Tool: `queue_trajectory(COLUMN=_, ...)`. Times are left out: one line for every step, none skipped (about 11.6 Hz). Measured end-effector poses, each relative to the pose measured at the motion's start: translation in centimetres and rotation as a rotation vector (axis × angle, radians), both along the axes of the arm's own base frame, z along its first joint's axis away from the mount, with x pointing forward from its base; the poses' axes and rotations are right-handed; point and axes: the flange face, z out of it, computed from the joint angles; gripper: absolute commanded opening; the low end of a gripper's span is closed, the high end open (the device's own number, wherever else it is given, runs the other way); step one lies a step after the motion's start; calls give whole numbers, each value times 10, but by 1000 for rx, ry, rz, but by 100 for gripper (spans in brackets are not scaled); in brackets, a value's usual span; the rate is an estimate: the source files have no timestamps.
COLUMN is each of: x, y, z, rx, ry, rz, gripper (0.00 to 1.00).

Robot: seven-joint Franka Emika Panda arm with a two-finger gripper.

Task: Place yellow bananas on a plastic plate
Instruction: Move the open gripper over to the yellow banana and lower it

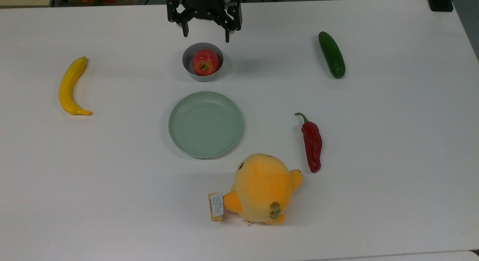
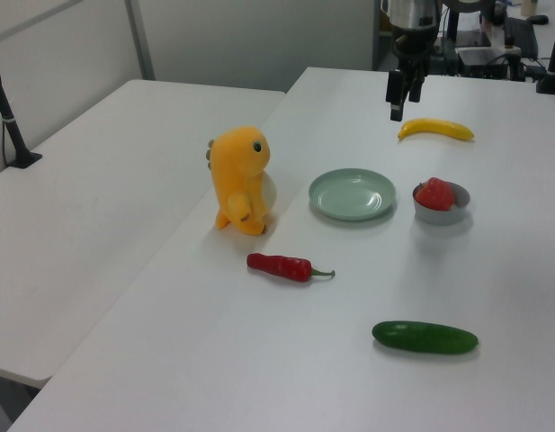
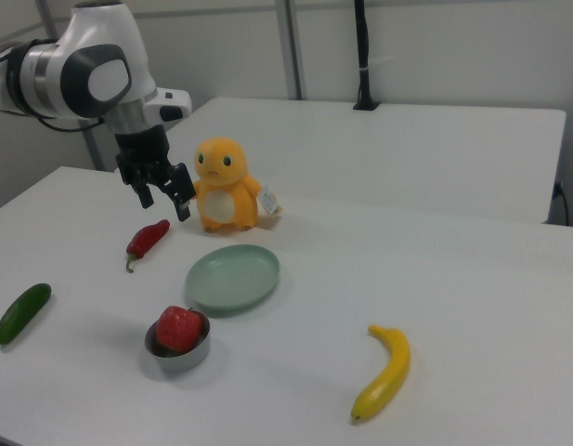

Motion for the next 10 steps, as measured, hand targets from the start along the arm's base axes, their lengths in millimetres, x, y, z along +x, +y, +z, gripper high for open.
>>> queue_trajectory(x=0, y=-3, z=0, rx=0, ry=0, rz=-5, gripper=100)
queue_trajectory(x=1, y=-11, z=0, rx=1, ry=0, rz=-19, gripper=100)
queue_trajectory(x=2, y=-23, z=1, rx=2, ry=-1, rz=-36, gripper=100)
queue_trajectory(x=4, y=-38, z=3, rx=3, ry=-13, rz=-57, gripper=100)
queue_trajectory(x=7, y=-55, z=4, rx=5, ry=-38, rz=-85, gripper=100)
queue_trajectory(x=10, y=-77, z=2, rx=4, ry=-62, rz=-116, gripper=100)
queue_trajectory(x=11, y=-103, z=-3, rx=-5, ry=-68, rz=-147, gripper=100)
queue_trajectory(x=10, y=-127, z=-8, rx=-24, ry=-65, rz=-162, gripper=100)
queue_trajectory(x=8, y=-156, z=-15, rx=-48, ry=-56, rz=-173, gripper=100)
queue_trajectory(x=5, y=-180, z=-22, rx=-67, ry=-41, rz=-164, gripper=100)
